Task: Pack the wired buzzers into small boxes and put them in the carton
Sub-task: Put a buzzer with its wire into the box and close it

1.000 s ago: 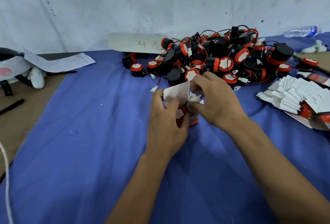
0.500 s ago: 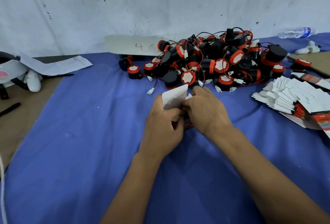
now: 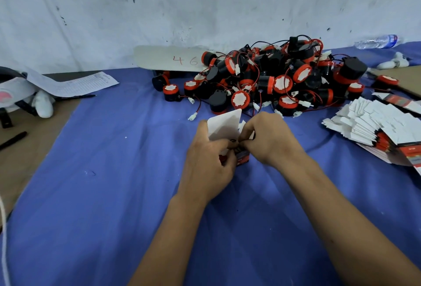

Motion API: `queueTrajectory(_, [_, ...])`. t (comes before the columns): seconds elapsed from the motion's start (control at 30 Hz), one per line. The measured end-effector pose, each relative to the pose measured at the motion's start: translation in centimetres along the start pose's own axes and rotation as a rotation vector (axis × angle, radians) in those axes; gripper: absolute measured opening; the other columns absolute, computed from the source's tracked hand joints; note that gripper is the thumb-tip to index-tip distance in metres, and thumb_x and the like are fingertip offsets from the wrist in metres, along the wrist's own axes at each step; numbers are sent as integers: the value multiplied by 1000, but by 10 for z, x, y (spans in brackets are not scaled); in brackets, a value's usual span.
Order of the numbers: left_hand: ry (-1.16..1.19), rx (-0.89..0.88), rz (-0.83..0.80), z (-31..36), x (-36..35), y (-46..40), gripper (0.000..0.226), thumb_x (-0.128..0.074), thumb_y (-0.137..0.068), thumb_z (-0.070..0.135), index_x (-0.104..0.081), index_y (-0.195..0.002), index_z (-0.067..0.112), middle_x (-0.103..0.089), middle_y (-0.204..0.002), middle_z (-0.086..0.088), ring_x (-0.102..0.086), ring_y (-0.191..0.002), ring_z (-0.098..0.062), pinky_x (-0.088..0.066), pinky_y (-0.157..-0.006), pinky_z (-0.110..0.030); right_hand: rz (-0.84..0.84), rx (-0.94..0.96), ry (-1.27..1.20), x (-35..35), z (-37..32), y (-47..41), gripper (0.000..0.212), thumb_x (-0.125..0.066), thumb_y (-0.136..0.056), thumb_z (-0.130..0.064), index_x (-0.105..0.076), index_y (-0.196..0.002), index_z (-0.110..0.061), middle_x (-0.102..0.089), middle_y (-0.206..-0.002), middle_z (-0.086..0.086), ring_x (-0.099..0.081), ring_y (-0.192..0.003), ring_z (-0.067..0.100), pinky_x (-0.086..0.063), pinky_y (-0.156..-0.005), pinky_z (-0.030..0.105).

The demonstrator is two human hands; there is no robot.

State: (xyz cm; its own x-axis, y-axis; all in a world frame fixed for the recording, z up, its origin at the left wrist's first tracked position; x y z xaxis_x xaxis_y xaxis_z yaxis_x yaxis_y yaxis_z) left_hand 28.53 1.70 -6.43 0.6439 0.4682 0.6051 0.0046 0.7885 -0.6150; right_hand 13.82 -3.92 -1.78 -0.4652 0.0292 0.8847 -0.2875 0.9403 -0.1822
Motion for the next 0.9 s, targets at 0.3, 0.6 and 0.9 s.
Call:
queueTrajectory(0.3, [56,17,-9,-4,-2,-1,24,-71,-83,8,-71,-105,17,-47,-110,3,-49,-88,-10,-40,-71,-8,-27,-40,90,-10,2,-23,34,-68,-84,-4,-37,-98,-8,-47,-80,5,-53,-77,30,-32,-51,31])
queueTrajectory(0.6, [731,415,266,-3,-2,8,31,-52,-88,19,-43,-116,30,-65,-109,22,-65,-102,-4,-53,-81,-21,64,-82,-124,-24,15,-17,18,-72,-78,-6,-55,-83,-9,-61,-77,4,-60,-75,27,-47,-54,42])
queueTrajectory(0.9, [633,504,192,-15,-9,4,41,-73,-87,7,-55,-114,33,-69,-118,11,-69,-108,-6,-60,-87,-35,78,61,-256,-25,13,-3,23,-73,-74,-2,-54,-82,-13,-63,-79,4,-56,-79,25,-49,-63,41])
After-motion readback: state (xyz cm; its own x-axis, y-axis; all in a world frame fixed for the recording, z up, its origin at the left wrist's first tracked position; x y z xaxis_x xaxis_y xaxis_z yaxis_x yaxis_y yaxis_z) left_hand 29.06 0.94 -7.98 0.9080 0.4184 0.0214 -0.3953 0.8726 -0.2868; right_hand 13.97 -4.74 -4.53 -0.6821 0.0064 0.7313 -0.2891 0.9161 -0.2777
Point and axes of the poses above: each hand's wrist, its own y-axis away from the middle knuckle, its own x-axis out of the back of the hand, z = x × y, the point moved 2 cm from there along -y, towards the middle knuckle
